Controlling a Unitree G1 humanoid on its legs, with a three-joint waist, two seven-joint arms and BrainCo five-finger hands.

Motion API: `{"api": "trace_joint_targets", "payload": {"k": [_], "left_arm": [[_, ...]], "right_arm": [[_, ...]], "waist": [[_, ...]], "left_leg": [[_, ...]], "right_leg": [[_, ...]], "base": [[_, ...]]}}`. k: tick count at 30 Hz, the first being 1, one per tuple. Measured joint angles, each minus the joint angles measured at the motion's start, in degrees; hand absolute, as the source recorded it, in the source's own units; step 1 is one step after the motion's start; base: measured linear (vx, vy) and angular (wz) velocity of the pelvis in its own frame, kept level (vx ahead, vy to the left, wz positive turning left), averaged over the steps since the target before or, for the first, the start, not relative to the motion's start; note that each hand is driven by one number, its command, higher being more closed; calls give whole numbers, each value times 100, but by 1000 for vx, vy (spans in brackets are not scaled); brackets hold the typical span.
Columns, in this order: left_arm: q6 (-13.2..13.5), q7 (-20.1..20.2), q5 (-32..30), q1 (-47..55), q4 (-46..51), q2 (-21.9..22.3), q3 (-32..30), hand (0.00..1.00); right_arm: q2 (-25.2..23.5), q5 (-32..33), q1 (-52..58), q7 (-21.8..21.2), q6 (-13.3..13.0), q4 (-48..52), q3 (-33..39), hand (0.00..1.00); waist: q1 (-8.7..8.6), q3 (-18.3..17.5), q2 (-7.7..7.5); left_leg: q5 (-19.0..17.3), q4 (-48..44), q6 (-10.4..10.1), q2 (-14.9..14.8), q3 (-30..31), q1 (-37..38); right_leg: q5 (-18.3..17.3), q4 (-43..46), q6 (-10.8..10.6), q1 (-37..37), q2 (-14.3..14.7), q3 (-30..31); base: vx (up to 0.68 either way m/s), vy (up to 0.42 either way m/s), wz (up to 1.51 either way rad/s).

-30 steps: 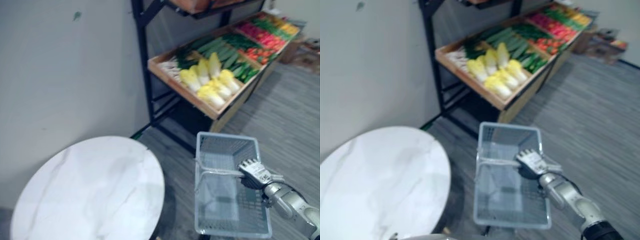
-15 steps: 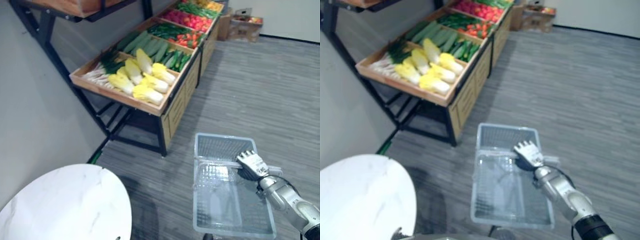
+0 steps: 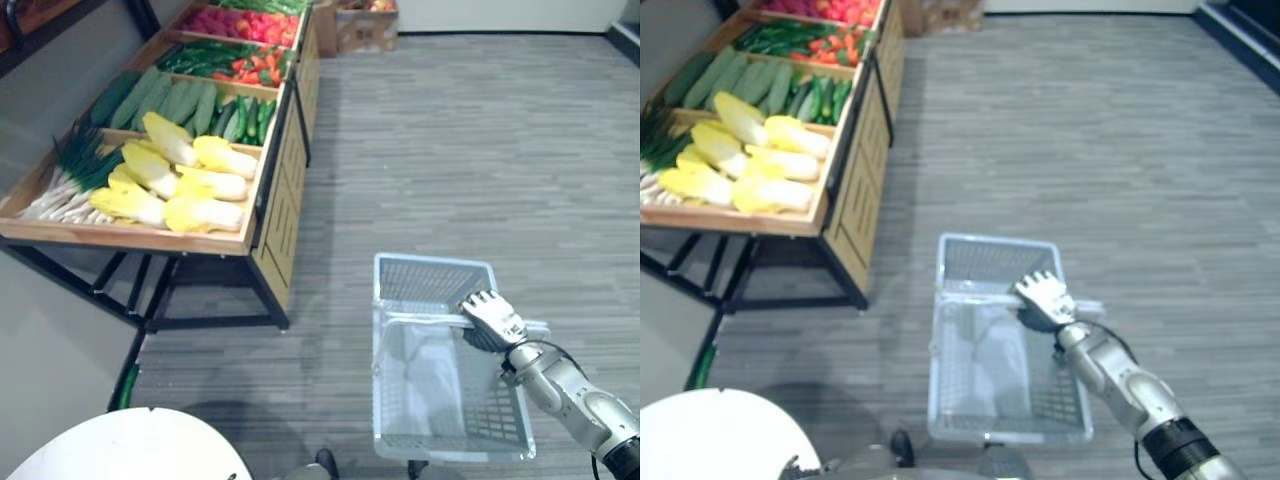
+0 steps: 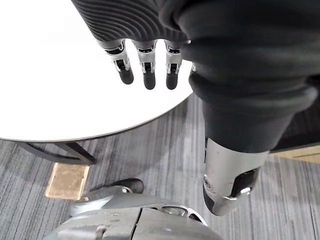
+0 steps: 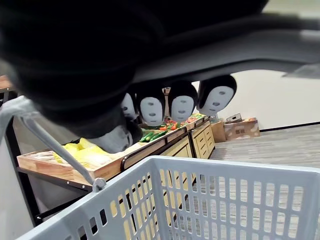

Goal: Pick vegetable in the basket

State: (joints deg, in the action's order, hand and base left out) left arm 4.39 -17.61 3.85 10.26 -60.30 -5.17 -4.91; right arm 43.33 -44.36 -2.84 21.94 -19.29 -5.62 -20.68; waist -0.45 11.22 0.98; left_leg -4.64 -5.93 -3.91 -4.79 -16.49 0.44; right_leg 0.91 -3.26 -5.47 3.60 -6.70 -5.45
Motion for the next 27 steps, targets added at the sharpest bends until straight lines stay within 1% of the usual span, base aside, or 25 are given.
{"api": "trace_joint_targets", "payload": {"k": [3,5,6,7,8,9,10,11,12,13,14,15,16,17,18,19,20,21,22,23,24,25,26,27], "left_arm": [[-1,-8,-1,-17,5,37,0,0],[-3,-2,-1,-17,10,33,-3,0],[-5,-2,-1,-14,9,37,-5,0],[-5,0,0,-2,10,44,-3,0],[-9,0,0,10,23,42,-3,0],[-14,0,0,31,54,29,-1,0],[-17,1,6,42,77,32,8,0],[-19,9,49,75,63,29,32,0],[-19,21,59,84,46,0,65,0],[-30,53,60,86,-18,-59,136,0],[-75,53,66,137,-62,-72,153,0],[-88,48,78,146,-83,-76,153,0],[-101,49,82,151,-87,-77,159,0],[-121,50,84,144,-82,-82,159,0],[-121,52,83,130,-70,-99,161,0],[-125,52,83,106,-69,-108,167,0],[-131,52,84,75,-68,-112,167,0],[-130,52,85,50,-63,-136,160,0],[-130,52,88,21,-61,-155,142,0],[-129,51,100,0,-49,-172,69,0],[-140,48,103,-51,-68,-115,21,0],[-139,55,102,-45,-70,-20,-3,0],[-111,48,98,-57,-72,131,-58,0],[-79,9,100,-102,-55,284,-251,0]], "right_arm": [[-130,128,-6,0,-101,-83,-1,100],[-200,218,-4,0,-145,-124,-1,100],[-209,252,-2,0,-171,-215,-1,100],[-222,261,15,-2,-172,-293,-3,100],[-243,256,26,-1,-162,-362,-4,100],[-261,248,27,-1,-146,-396,-2,100],[-265,202,9,0,-51,-466,18,100],[-303,188,-6,3,17,-565,35,100],[-347,177,20,4,32,-591,108,100],[-482,155,123,4,70,-626,249,100],[-565,156,189,9,125,-629,280,100],[-675,163,196,16,165,-632,346,100],[-737,165,196,25,165,-642,418,100],[-831,181,196,44,164,-672,527,100],[-853,189,196,51,149,-671,546,100],[-857,189,197,50,150,-676,561,100],[-877,186,198,50,153,-687,616,100],[-901,180,198,50,158,-686,684,100],[-899,176,195,50,167,-686,722,100],[-901,161,226,47,185,-700,773,100],[-867,163,338,25,203,-709,908,100],[-853,168,395,25,252,-725,962,100],[-854,168,387,14,312,-819,972,100],[-852,169,320,-24,401,-935,968,100]], "waist": [[102,-3,33],[119,-3,22],[140,-1,20],[179,1,19],[192,13,-7],[190,32,-66],[206,36,-63],[196,52,-63],[163,66,-85],[44,107,-61],[-66,111,-73],[-92,103,-84],[-92,100,-66],[-88,87,-22],[-97,105,-49],[-95,126,-62],[-90,127,-72],[-99,132,-113],[-99,158,-153],[-127,158,-236],[-190,133,-106],[-206,66,84],[-235,-25,304],[-77,-28,432]], "left_leg": [[9,258,16,132,-13,226],[16,420,46,164,-48,338],[-3,496,83,211,-111,428],[-58,496,142,214,-171,501],[-136,478,157,228,-220,581],[-194,484,187,265,-235,637],[-332,563,238,308,-173,754],[-356,659,277,355,-157,903],[-393,670,340,377,-127,1003],[-473,631,458,366,29,1224],[-547,576,472,320,129,1318],[-643,529,485,251,170,1407],[-680,504,476,203,180,1432],[-768,451,431,113,240,1433],[-840,430,375,38,345,1450],[-930,380,302,-20,449,1460],[-1058,333,187,-99,547,1470],[-1166,291,67,-118,658,1473],[-1247,253,-14,-121,747,1484],[-1437,169,-205,-153,921,1590],[-1616,96,-357,-403,1124,1700],[-1629,61,-399,-591,1227,1695],[-1536,-129,-440,-826,1409,1661],[-1215,-798,-300,-1007,1499,1390]], "right_leg": [[-1,-54,-39,81,-62,53],[-21,-48,-67,78,-67,122],[-128,101,-144,48,-102,189],[-300,405,-153,-66,-108,279],[-522,861,-161,-225,-136,326],[-657,1171,-171,-329,-171,349],[-816,1926,-125,-633,-216,340],[-805,3110,-38,-1155,-297,266],[-731,3676,70,-1360,-361,255],[-521,4567,202,-1668,-479,226],[-635,4810,332,-1747,-566,108],[-696,4589,417,-1861,-661,-47],[-688,4292,404,-1892,-693,-133],[-597,3497,271,-1937,-703,-229],[-462,2616,77,-1947,-694,-239],[-346,1955,-53,-1940,-668,-237],[-199,1094,-280,-1926,-617,-222],[-153,629,-359,-1929,-610,-203],[-153,525,-357,-1934,-641,-188],[-173,581,-324,-1915,-664,-195],[400,984,-185,-1928,-563,-173],[426,1323,-196,-2006,-494,-322],[344,1972,-84,-2174,-388,-472],[-30,2475,97,-2192,-326,-634]], "base": [[65,67,-5],[52,48,-21],[66,69,-33],[69,83,-35],[40,55,-27],[32,52,-31],[-5,58,-33],[-10,59,-25],[45,61,15],[133,40,53],[204,53,60],[183,52,38],[210,49,24],[261,-4,29],[385,-75,38],[471,-153,45],[441,-173,49],[372,-168,52],[482,-287,70],[610,-389,91],[630,-404,104],[615,-381,102],[639,-407,61],[649,-419,40]]}}
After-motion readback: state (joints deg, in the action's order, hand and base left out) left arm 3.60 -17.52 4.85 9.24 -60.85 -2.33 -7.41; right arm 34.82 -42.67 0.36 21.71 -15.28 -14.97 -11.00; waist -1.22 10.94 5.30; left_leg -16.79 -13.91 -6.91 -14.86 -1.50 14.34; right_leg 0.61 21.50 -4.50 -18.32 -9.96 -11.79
